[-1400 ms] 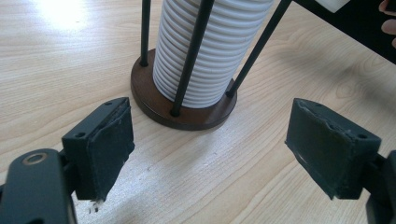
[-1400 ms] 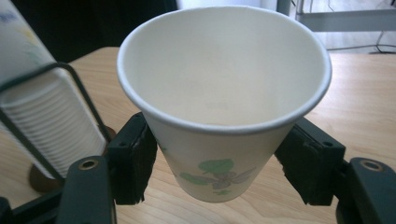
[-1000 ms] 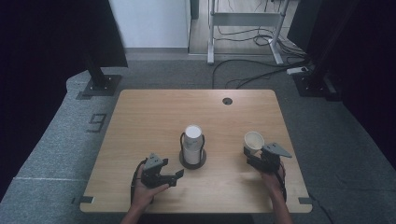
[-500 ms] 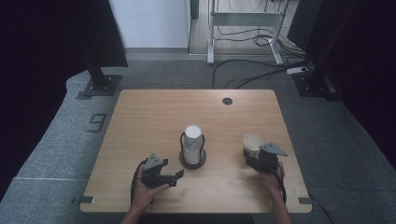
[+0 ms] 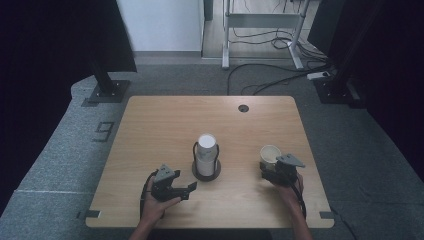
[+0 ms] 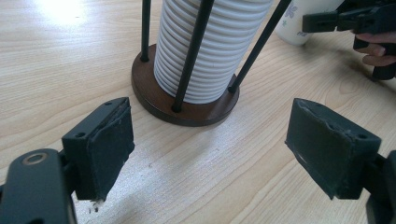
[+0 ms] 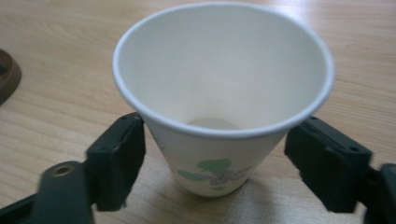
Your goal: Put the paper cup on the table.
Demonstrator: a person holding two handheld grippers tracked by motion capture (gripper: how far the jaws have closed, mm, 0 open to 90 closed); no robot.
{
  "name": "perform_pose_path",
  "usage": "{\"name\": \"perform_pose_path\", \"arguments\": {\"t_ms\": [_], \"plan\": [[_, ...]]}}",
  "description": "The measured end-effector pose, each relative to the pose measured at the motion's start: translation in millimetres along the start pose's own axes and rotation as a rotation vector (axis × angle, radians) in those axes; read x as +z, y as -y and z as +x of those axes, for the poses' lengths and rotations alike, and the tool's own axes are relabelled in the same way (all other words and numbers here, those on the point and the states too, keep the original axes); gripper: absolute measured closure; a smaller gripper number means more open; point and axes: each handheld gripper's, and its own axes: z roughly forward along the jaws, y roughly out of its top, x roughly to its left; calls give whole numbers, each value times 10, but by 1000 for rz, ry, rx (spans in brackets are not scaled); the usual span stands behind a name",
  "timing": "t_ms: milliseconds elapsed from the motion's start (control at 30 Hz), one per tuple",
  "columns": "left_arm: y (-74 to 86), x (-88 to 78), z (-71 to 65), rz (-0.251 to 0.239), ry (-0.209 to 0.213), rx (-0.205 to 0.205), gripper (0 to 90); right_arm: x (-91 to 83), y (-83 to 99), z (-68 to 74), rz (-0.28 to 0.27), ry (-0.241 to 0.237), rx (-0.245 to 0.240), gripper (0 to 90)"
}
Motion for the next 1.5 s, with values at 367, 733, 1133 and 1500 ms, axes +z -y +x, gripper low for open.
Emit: {"name": "perform_pose_path", "arguments": {"t_ms": [367,733,1133,1500], "plan": [[-2,-1,-5,1,2,3,149,-305,-116,2,-123,-18,47,103],[6,10,8,8,3,3,149,-621,-259,324,-191,-148,-19,147],[16,22,23,18,7,0,150,-381,-118,901,-77,-334,-110,164],[11,36,41,24,9,-2,150,-310,-86,914,-48,-335,-112,155]]}}
